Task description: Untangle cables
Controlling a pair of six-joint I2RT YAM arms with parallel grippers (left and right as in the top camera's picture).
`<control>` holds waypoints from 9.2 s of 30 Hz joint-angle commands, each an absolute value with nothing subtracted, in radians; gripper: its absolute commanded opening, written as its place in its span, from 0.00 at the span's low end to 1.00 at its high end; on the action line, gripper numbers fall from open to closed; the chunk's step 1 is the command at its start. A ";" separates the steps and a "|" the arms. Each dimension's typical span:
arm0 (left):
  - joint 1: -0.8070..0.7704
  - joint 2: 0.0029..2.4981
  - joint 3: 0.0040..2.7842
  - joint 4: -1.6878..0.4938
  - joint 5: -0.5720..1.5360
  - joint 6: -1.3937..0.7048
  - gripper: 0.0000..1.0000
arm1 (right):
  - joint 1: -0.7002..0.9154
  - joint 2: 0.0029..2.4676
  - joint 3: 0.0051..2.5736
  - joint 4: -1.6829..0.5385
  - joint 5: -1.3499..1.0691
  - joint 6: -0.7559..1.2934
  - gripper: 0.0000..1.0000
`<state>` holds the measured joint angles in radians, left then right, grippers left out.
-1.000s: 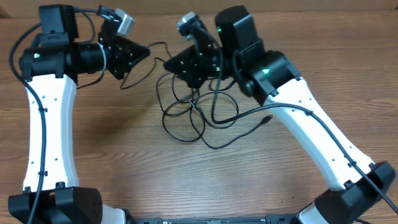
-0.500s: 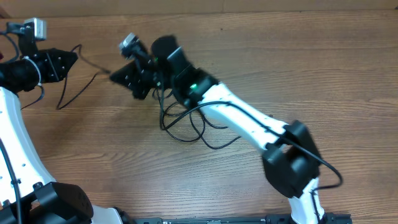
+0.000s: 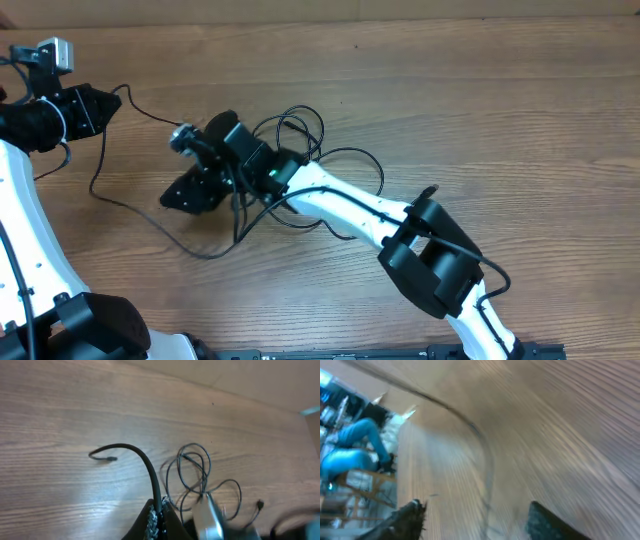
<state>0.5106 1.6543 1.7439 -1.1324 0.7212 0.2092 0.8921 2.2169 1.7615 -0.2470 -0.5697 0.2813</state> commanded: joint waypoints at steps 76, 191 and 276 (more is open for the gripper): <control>-0.147 1.655 0.904 -0.746 0.112 -0.450 0.32 | 0.346 2.059 1.767 -1.053 -0.348 0.254 1.00; 0.155 2.115 2.850 -1.619 0.091 -0.162 0.99 | 0.321 2.031 1.769 -1.134 -0.393 0.262 1.00; -0.212 1.676 1.185 -0.447 -0.027 0.004 0.98 | 0.260 1.594 1.766 -1.451 -0.011 0.509 1.00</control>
